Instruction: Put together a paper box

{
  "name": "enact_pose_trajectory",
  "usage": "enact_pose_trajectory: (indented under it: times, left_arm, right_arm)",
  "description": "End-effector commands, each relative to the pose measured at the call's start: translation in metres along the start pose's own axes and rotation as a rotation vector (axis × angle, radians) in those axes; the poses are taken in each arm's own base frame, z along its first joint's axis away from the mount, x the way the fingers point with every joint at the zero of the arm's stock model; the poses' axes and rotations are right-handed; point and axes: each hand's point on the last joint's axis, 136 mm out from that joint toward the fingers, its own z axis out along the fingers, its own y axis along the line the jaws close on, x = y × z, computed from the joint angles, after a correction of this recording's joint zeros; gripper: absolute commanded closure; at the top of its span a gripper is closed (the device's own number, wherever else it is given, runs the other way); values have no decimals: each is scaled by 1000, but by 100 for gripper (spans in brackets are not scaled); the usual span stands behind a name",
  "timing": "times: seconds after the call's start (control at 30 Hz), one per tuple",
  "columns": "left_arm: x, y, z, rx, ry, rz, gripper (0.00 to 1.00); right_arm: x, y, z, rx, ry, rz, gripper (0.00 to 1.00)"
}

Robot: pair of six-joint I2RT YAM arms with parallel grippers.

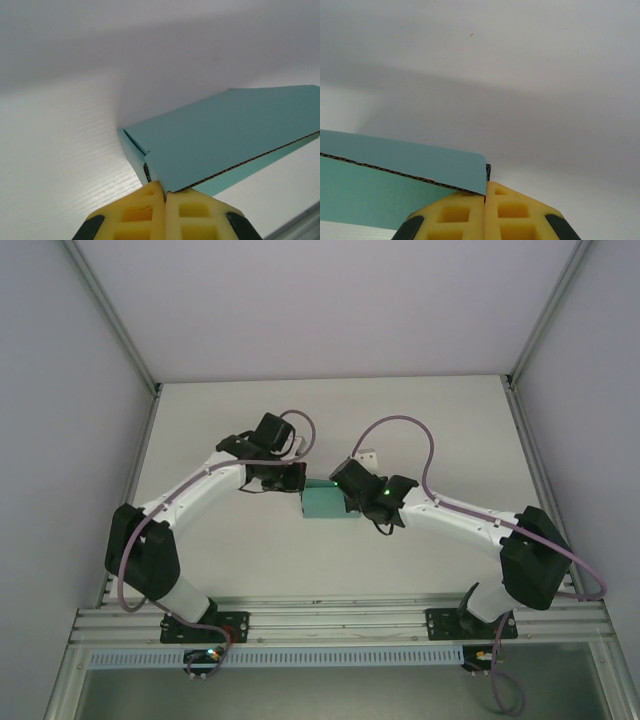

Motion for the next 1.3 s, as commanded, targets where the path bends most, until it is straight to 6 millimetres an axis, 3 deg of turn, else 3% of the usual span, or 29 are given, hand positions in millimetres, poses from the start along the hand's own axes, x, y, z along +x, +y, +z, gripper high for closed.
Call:
enact_pose_trajectory:
  times: [0.0, 0.13, 0.3, 0.53, 0.73, 0.93, 1.0, 1.27]
  left_arm:
    - [9, -14, -7, 95, 81, -89, 100]
    - [12, 6, -2, -62, 58, -60, 100]
    - [16, 16, 13, -131, 21, -63, 100]
    - [32, 19, 32, -101, 25, -114, 100]
    - [56, 17, 44, -112, -12, 29, 100]
    - [82, 37, 67, -146, -75, 101, 100]
    - [79, 37, 65, -184, -113, 135, 100]
    - [44, 2, 39, -103, -247, 185, 100]
  right_arm:
    - [36, -8, 12, 60, 97, -69, 100]
    - [38, -6, 12, 50, 82, -78, 100]
    - [39, -7, 11, 56, 74, -71, 100]
    - [37, -4, 11, 45, 46, -61, 100]
    - [42, -4, 14, 6, -6, -50, 100]
    - [47, -1, 14, -97, -92, -50, 98]
    - [51, -3, 16, -97, -96, -50, 100]
    - [26, 3, 2, -111, -154, -44, 100]
